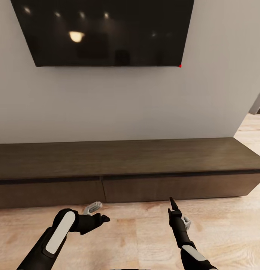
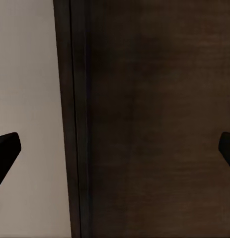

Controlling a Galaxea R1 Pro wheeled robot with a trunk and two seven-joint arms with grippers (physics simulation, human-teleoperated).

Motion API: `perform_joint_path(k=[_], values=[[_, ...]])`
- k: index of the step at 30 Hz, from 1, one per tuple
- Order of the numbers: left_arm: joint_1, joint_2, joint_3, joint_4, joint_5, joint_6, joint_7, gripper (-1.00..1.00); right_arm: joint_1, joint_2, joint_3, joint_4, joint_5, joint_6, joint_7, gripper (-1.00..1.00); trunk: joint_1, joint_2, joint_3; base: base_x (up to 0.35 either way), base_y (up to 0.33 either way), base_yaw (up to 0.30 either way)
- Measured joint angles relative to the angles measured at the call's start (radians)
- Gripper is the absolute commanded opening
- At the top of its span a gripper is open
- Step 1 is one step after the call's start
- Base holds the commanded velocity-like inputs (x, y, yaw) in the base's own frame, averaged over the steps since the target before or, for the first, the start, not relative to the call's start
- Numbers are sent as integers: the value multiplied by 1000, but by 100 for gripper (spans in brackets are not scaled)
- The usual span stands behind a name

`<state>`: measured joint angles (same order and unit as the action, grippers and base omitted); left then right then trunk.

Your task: Place each of the two pumpkins and all three candles from the living room inside a cabinet in the living room (use any cabinet), then make sure every cabinet is closed, and position the cauldron so it is next to a table in the living room.

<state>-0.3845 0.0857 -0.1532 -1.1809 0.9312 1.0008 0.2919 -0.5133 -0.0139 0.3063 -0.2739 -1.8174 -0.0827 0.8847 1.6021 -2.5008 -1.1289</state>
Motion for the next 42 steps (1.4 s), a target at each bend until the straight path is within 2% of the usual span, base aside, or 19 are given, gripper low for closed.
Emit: perform_joint_path(k=[38, 42], values=[[0, 1, -6, 0, 3, -1, 0, 100, 0, 1, 1, 1, -4, 4, -1, 100, 0, 0, 0, 88, 0, 0], [0, 0, -6, 0, 4, -1, 0, 100, 0, 1, 1, 1, -4, 4, -1, 100, -1, 1, 15, 4, 0, 0]])
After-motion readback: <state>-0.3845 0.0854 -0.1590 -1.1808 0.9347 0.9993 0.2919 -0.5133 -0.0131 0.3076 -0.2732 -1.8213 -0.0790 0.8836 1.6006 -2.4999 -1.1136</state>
